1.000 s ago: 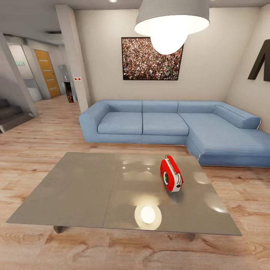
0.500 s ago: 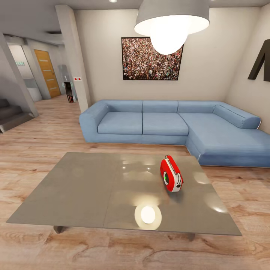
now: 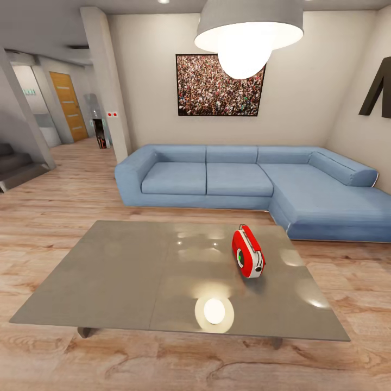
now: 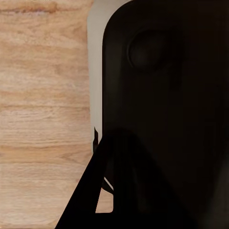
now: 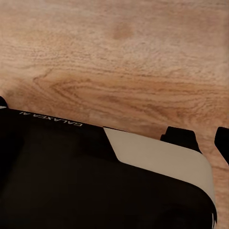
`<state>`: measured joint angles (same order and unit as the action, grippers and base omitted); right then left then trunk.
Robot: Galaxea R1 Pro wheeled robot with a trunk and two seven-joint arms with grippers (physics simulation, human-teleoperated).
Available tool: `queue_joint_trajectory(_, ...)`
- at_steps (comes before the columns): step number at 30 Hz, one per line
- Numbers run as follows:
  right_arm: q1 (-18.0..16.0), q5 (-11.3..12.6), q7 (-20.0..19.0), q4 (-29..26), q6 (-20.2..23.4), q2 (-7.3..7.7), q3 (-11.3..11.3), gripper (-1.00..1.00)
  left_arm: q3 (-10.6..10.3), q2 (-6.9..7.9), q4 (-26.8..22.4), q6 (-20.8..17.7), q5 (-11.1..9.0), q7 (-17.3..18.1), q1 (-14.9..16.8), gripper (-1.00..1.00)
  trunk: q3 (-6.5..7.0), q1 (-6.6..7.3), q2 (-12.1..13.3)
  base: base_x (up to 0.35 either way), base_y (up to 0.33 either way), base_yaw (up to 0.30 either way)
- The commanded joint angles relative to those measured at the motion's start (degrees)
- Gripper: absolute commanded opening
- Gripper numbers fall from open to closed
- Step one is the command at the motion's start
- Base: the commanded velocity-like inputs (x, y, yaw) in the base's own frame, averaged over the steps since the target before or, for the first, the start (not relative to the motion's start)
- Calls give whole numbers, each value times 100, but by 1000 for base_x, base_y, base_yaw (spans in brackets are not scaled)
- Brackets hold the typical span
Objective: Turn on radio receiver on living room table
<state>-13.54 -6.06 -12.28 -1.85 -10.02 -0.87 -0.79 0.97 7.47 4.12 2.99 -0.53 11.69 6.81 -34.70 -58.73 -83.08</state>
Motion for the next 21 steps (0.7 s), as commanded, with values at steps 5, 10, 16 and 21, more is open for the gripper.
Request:
queue_joint_trajectory(5, 1, 0, 2, 0, 0, 7, 0, 100, -1, 0, 0, 0, 0, 0, 2, -100, 0, 0, 0, 0, 0, 0)
queue_joint_trajectory(10, 0, 0, 2, 0, 0, 1, 0, 100, 0, 0, 1, 0, 0, 0, -2, -100, 0, 0, 0, 0, 0, 0)
queue_joint_trajectory(16, 0, 0, 2, 0, 0, 1, 0, 100, 0, 0, 1, 0, 0, 0, 2, -100, 0, 0, 0, 0, 0, 0)
queue_joint_trajectory(21, 0, 0, 2, 0, 0, 0, 0, 100, 0, 0, 1, 0, 0, 0, 0, -100, 0, 0, 0, 0, 0, 0)
